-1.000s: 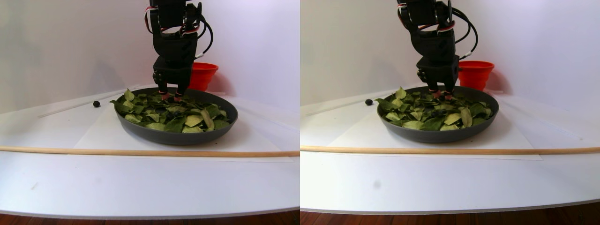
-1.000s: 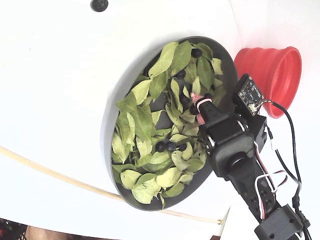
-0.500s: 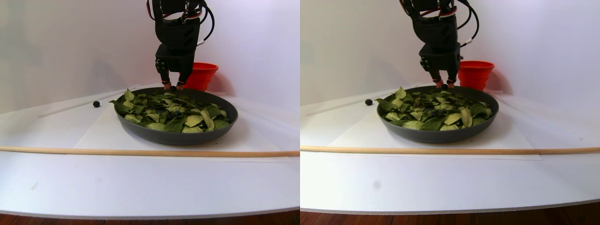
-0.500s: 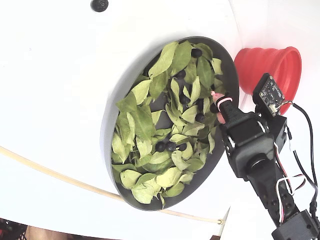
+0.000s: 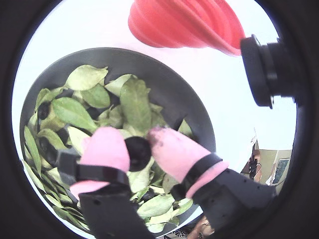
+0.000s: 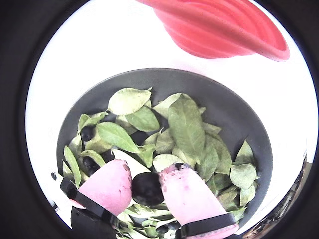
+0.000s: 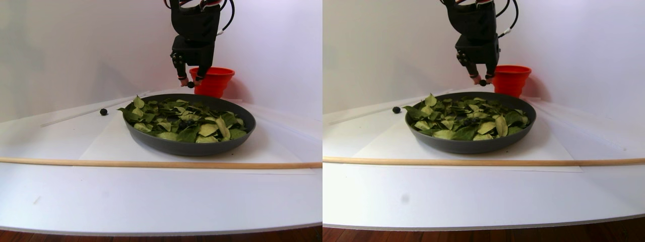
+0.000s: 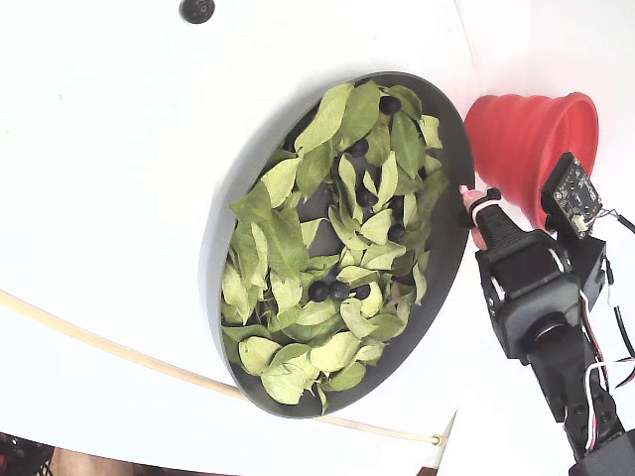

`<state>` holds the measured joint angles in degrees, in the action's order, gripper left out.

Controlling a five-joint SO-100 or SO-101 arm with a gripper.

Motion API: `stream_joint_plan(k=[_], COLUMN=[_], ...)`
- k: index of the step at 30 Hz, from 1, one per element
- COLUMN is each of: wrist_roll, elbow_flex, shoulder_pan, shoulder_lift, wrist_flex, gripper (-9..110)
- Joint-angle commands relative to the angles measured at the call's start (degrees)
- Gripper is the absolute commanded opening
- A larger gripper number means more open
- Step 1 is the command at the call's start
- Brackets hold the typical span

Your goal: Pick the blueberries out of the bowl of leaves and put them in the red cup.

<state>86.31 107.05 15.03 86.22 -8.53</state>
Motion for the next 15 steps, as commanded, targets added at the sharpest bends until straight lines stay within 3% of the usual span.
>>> stream_joint_plan(k=[1,15], wrist_roll=[0.7,4.3], elbow_flex=[-0.6,-3.1], shoulder_pan=[1.6,3.9], shoulder_lift=[7.4,9.5], wrist_flex=[0.0,0.0], gripper=[10,10])
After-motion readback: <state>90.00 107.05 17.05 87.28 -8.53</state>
